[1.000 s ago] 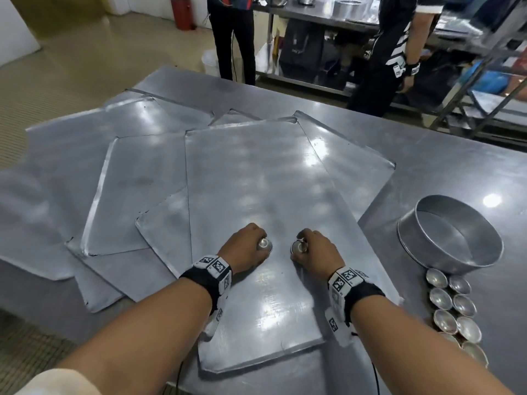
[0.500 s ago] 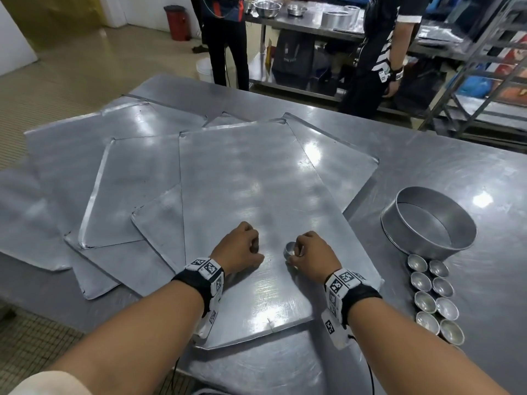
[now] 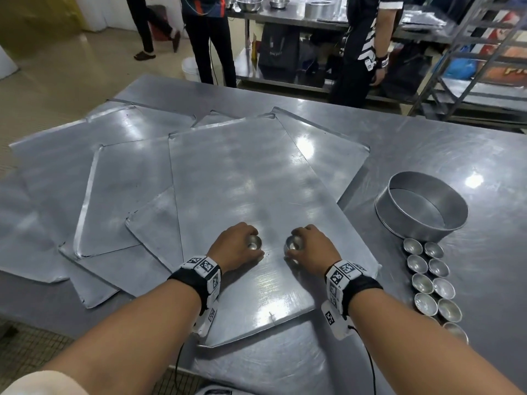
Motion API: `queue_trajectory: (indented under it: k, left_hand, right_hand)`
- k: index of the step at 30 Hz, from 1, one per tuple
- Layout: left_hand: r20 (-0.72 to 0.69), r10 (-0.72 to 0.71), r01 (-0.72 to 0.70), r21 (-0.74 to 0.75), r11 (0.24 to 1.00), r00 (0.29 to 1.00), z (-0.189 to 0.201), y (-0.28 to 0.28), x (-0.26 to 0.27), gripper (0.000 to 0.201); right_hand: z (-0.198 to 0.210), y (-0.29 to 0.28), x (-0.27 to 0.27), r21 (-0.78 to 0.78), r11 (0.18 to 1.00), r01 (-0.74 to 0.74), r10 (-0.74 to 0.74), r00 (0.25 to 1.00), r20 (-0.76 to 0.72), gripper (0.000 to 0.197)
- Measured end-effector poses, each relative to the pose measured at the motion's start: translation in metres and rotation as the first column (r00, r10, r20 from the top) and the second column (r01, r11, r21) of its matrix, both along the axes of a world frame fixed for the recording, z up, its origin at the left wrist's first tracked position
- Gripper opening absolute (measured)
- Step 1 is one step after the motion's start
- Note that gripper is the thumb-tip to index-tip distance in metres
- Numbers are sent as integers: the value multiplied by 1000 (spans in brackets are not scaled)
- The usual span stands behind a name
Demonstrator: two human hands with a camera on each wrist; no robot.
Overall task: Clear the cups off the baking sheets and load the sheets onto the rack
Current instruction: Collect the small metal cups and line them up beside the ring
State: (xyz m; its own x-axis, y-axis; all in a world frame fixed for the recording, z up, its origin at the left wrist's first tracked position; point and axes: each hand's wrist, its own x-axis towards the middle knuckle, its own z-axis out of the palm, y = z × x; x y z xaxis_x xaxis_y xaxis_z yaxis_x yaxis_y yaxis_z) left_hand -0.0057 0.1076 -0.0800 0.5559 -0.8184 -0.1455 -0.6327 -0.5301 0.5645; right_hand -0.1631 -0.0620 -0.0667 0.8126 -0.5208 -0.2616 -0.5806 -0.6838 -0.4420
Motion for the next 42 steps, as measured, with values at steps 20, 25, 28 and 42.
queue_trajectory:
  k: [20,25,28,42]
  left_hand:
    - [17,-392,389,-175,905,920,38,-126,-203,52]
    - [4,-458,455,-115,883,889,21,-134,-255,55]
    - [36,-497,498,-81,863,867,9,-134,-277,62]
    - [-98,-449,453,20,891,888,-28,-98,-347,53]
  right_hand:
    - [42,-41,-245,-33,898,439,-432,893,129,50]
    - [32,-39,-308,-22,863,505,-499,858,122,50]
    - [27,-34,-336,-7,855,519,-514,849,124,49]
    - [-17,-5,-408,47,884,466,-468,882,56,55]
